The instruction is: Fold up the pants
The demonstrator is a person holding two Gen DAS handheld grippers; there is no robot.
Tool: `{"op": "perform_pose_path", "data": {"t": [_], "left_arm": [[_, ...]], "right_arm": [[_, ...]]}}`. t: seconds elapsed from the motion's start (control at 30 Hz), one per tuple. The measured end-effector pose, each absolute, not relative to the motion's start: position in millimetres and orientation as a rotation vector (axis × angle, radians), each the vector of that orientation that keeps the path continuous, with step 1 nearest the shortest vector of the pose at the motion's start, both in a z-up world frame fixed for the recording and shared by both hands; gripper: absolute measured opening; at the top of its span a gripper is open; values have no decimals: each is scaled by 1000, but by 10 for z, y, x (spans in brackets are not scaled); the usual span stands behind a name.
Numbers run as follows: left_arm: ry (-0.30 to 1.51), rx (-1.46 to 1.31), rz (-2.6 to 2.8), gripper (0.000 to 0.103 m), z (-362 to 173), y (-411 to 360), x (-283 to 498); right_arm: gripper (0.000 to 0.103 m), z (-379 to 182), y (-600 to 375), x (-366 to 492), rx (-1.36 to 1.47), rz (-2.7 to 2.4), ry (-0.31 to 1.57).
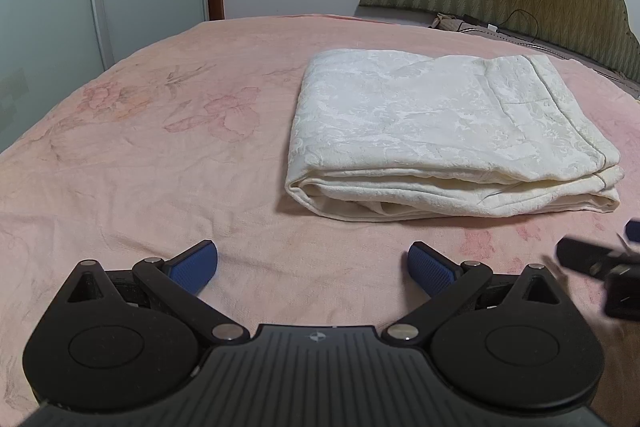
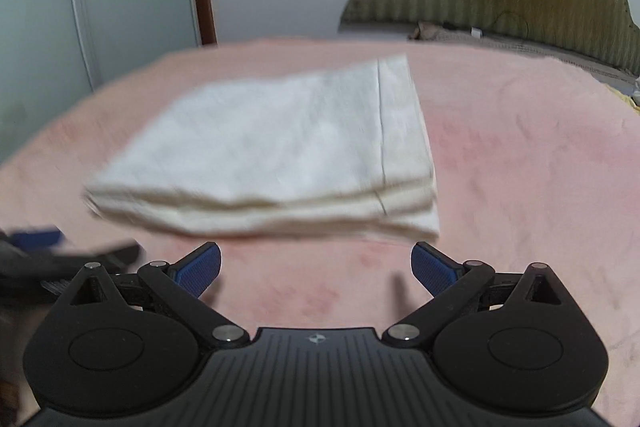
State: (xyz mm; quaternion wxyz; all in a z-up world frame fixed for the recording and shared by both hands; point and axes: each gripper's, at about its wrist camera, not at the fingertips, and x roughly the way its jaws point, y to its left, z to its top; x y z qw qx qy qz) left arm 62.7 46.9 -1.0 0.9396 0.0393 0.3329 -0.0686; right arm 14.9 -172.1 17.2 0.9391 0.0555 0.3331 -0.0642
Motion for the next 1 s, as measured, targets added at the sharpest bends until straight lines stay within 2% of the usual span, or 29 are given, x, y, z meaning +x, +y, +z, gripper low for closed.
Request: {"op": "perform_pose_path", "data": {"t": [1.0], "left_arm": [[680,68,-94,103,0,409,580]], "right_arm": [[103,59,-1722,150,92,-151,694]]}}
